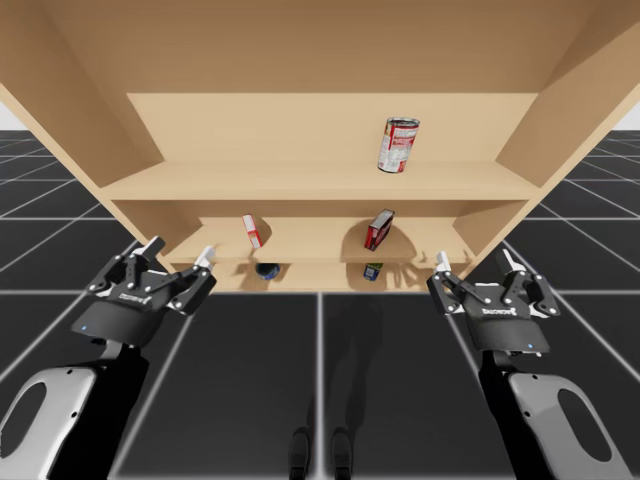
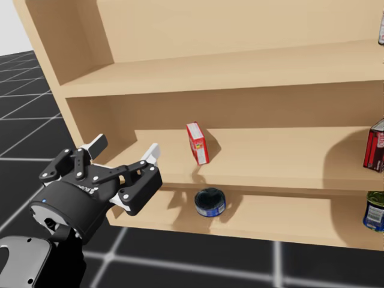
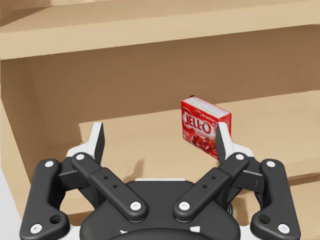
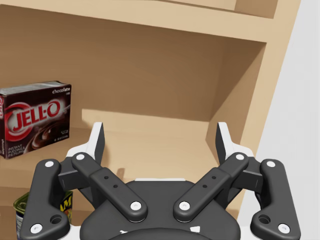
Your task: Look through the shelves, find the gelatin box, and take it.
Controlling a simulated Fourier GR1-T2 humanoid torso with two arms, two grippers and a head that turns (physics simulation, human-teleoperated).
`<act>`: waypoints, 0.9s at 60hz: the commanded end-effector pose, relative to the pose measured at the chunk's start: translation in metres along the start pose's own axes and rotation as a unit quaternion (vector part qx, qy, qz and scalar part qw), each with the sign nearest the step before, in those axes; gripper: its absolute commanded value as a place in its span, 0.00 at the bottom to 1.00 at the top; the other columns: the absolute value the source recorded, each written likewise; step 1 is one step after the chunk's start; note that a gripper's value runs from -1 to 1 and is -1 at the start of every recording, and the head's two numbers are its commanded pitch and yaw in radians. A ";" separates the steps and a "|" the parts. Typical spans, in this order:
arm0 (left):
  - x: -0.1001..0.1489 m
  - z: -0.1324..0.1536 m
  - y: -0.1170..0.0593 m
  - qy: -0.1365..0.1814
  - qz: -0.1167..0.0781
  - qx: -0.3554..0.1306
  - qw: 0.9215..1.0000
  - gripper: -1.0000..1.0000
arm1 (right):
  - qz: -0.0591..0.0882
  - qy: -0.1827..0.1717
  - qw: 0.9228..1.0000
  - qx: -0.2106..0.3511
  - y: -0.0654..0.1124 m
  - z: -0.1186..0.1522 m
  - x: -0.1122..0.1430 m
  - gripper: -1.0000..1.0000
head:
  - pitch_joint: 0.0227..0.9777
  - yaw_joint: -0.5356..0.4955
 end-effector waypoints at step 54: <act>-0.004 -0.056 -0.065 0.103 0.039 -0.007 0.994 0.00 | 0.015 -0.004 1.000 -0.008 -0.002 -0.002 -0.004 0.00 | 0.57 0.78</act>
